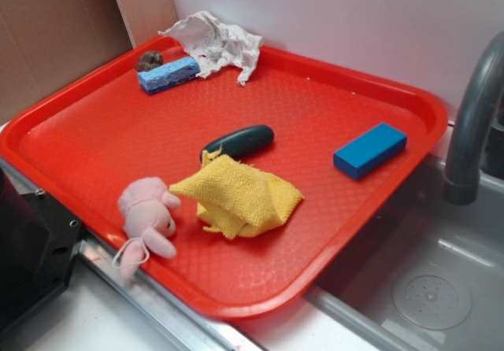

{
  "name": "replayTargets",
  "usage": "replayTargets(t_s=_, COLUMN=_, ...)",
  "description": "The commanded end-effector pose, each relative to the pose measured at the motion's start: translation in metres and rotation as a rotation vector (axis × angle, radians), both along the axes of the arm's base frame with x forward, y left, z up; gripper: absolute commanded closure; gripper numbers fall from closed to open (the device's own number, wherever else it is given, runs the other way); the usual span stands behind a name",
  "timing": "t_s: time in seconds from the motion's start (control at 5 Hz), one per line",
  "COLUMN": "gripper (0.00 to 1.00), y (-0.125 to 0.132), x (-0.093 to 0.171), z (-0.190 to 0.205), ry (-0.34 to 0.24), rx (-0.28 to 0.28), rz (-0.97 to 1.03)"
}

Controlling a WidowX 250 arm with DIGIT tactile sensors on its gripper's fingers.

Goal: Grab the blue sponge.

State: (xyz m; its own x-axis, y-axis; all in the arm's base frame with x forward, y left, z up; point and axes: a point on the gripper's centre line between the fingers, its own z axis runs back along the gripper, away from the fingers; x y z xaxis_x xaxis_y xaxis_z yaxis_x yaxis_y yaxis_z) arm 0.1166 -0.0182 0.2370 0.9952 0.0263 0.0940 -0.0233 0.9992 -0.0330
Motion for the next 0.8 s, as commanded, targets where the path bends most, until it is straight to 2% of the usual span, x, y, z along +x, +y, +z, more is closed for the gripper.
replayTargets(t_s=0.0, gripper=0.0, y=0.0, x=0.0, z=0.0, ry=0.0, rx=0.0, rz=0.0)
replayTargets(t_s=0.2, gripper=0.0, y=0.044, x=0.003, z=-0.037, ry=0.072, rx=-0.01, rz=0.02)
replayTargets(t_s=0.4, gripper=0.0, y=0.094, x=0.055, z=-0.087, ry=0.088, rx=-0.01, rz=-0.033)
replayTargets(t_s=0.6, gripper=0.0, y=0.117, x=0.11, z=-0.132, ry=0.056, rx=-0.002, rz=-0.114)
